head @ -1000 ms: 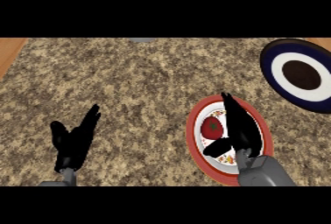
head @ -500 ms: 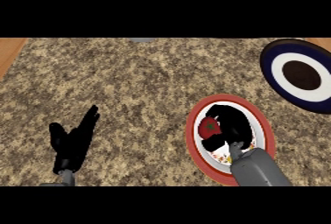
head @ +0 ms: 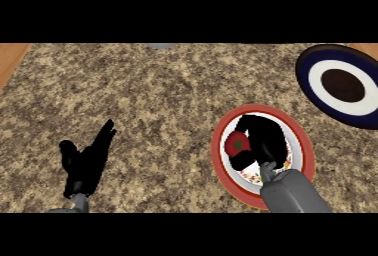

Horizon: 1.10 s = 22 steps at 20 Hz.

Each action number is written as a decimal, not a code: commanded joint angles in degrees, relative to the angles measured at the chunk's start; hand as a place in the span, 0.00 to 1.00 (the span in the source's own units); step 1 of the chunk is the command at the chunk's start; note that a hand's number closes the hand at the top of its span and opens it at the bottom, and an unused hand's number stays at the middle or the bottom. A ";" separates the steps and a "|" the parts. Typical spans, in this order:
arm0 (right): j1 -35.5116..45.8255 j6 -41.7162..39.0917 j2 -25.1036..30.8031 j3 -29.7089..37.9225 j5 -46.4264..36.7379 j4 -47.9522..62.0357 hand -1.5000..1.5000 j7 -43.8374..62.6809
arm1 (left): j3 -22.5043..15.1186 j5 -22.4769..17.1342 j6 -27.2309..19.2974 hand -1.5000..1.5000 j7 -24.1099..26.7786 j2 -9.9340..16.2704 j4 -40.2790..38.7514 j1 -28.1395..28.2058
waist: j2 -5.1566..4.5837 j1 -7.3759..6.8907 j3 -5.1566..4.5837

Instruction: Pick the tomato from the plate and place it in the plate

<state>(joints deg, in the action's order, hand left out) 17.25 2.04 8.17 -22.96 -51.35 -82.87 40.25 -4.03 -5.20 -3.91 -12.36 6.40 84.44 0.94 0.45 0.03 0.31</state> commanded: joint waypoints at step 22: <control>32.73 30.56 13.44 38.59 -46.43 21.33 1.00 38.28 | -4.03 0.48 2.77 0.50 -1.75 -1.38 0.88 -3.39 | -4.56 -7.74 -0.20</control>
<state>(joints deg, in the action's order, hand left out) 47.63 24.28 21.96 12.26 -91.60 -62.76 64.85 -6.91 -4.34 -1.64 -12.85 6.00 86.66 -2.76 -3.77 -7.38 0.16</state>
